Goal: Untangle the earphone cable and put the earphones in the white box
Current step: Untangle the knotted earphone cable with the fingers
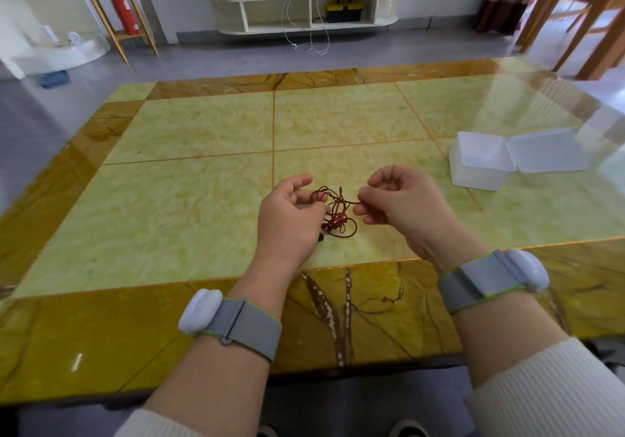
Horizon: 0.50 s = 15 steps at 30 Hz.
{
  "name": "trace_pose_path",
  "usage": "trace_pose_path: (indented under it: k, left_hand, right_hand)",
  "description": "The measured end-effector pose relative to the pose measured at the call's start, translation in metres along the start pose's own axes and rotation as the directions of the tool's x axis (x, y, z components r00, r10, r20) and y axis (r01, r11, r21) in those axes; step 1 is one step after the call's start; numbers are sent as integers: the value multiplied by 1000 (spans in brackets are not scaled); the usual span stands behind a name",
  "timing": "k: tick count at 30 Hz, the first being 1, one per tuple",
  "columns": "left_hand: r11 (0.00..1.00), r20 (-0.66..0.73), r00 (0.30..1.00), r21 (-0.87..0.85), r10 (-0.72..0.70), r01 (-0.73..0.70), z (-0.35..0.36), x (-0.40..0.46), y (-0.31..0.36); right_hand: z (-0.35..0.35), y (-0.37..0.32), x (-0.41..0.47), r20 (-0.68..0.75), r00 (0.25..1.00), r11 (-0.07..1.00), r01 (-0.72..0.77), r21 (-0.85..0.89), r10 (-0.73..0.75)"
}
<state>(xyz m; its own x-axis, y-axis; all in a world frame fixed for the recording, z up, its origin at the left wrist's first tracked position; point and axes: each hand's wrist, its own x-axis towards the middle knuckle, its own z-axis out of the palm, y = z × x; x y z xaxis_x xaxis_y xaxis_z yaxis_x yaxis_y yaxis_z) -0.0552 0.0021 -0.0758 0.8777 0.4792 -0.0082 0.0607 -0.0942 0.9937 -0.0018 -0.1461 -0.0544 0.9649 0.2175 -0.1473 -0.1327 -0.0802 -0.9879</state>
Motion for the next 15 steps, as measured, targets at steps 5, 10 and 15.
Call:
trace_pose_path:
  k: [5,10,15]
  left_hand:
    - [994,58,997,-87,-54,59,2,-1,2]
    - [983,114,988,-135,-106,122,3,-2,2]
    - [936,116,977,-289,-177,203,2,0,7]
  right_hand:
    - [1,0,-2,21,1000,999,-13,33,12]
    - [2,-1,-2,36,999,994,-34,101,31]
    - [3,1,-2,45,998,994,-37,99,32]
